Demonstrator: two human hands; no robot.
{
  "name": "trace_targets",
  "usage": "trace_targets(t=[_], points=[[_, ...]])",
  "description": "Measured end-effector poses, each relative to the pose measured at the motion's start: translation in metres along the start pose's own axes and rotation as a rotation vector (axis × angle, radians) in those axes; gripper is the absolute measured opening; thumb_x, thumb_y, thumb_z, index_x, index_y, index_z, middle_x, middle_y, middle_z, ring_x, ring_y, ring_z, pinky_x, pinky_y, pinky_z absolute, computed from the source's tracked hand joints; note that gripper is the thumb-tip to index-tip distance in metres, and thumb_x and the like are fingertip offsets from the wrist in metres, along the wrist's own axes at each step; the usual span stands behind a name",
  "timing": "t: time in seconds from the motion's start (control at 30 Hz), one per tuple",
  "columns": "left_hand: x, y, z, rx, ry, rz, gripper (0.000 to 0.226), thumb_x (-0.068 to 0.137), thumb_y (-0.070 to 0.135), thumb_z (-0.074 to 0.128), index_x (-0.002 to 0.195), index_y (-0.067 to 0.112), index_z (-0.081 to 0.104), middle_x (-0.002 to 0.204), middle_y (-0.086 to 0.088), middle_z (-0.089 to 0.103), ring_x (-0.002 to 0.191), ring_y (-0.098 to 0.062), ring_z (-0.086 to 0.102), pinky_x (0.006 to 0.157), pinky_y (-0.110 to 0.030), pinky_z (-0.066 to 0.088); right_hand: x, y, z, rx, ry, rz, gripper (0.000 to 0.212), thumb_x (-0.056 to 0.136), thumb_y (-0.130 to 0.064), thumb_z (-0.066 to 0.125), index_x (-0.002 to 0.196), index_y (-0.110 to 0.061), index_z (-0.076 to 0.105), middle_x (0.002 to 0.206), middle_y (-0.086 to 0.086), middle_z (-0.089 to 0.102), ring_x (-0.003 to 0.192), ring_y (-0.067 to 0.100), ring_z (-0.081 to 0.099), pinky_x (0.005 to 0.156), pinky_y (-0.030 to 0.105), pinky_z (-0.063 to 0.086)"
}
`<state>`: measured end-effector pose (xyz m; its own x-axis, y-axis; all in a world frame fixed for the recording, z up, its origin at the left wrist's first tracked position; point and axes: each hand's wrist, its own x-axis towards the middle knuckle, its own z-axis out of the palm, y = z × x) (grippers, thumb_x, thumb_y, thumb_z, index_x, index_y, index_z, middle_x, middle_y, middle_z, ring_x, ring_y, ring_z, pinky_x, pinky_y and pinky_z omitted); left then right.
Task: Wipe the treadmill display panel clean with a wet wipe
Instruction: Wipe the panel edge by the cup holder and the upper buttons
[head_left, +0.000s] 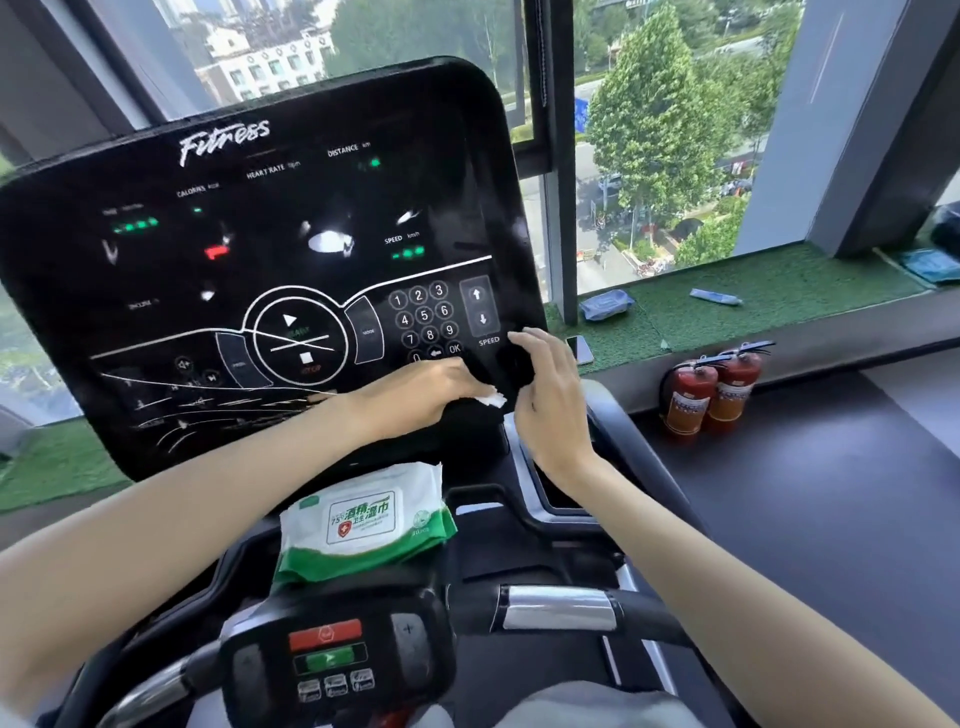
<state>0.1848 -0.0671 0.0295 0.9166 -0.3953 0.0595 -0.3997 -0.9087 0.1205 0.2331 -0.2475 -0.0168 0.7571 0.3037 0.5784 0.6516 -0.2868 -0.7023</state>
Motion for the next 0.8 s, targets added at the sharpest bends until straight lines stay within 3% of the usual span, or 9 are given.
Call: trace_targets(t=[0.1, 0.23, 0.37, 0.5, 0.7, 0.8], points=[[-0.008, -0.005, 0.005, -0.104, 0.010, -0.094, 0.059, 0.080, -0.015, 0.048, 0.125, 0.021, 0.060, 0.112, 0.002, 0.063, 0.105, -0.010, 0.056, 0.095, -0.026, 0.045, -0.006, -0.013, 0.009, -0.009, -0.025, -0.056, 0.058, 0.065, 0.009, 0.037, 0.119, -0.004, 0.054, 0.111, 0.010, 0.060, 0.104, 0.022, 0.049, 0.095, 0.029, 0.036], [-0.023, -0.015, 0.010, -0.174, 0.019, -0.135, 0.057, 0.082, -0.014, 0.047, 0.126, 0.021, 0.059, 0.115, -0.002, 0.062, 0.111, -0.012, 0.055, 0.098, -0.031, 0.043, -0.014, -0.019, 0.022, -0.004, -0.078, -0.023, 0.060, 0.064, 0.014, 0.039, 0.119, -0.004, 0.053, 0.102, 0.008, 0.062, 0.095, 0.024, 0.052, 0.087, 0.036, 0.042], [-0.051, -0.029, 0.012, -0.191, 0.056, -0.243, 0.061, 0.086, -0.013, 0.044, 0.134, 0.025, 0.049, 0.101, -0.002, 0.058, 0.097, -0.015, 0.057, 0.089, -0.034, 0.047, -0.021, -0.040, 0.037, -0.033, -0.107, -0.013, 0.061, 0.065, 0.018, 0.041, 0.120, -0.005, 0.052, 0.100, 0.008, 0.061, 0.095, 0.025, 0.053, 0.088, 0.033, 0.040], [-0.084, -0.041, 0.011, -0.166, 0.052, -0.193, 0.056, 0.083, -0.013, 0.047, 0.128, 0.021, 0.056, 0.114, -0.001, 0.059, 0.106, -0.016, 0.057, 0.093, -0.034, 0.046, -0.028, -0.060, 0.060, -0.045, -0.155, -0.016, 0.060, 0.068, 0.016, 0.041, 0.122, -0.008, 0.051, 0.100, 0.007, 0.061, 0.096, 0.024, 0.054, 0.084, 0.030, 0.040], [-0.129, -0.065, 0.001, -0.109, 0.055, -0.155, 0.062, 0.076, -0.019, 0.048, 0.124, 0.019, 0.059, 0.112, 0.000, 0.063, 0.104, -0.015, 0.054, 0.094, -0.028, 0.044, -0.046, -0.091, 0.098, -0.119, -0.257, -0.111, 0.056, 0.070, 0.013, 0.043, 0.121, -0.010, 0.053, 0.093, 0.010, 0.062, 0.084, 0.028, 0.059, 0.065, 0.034, 0.048], [-0.153, -0.078, -0.002, -0.128, 0.025, -0.188, 0.068, 0.073, -0.021, 0.045, 0.124, 0.021, 0.059, 0.113, -0.001, 0.061, 0.107, -0.013, 0.056, 0.095, -0.029, 0.046, -0.049, -0.104, 0.117, -0.148, -0.284, -0.138, 0.055, 0.070, 0.007, 0.040, 0.120, -0.011, 0.054, 0.091, 0.011, 0.062, 0.081, 0.030, 0.060, 0.065, 0.036, 0.050]])
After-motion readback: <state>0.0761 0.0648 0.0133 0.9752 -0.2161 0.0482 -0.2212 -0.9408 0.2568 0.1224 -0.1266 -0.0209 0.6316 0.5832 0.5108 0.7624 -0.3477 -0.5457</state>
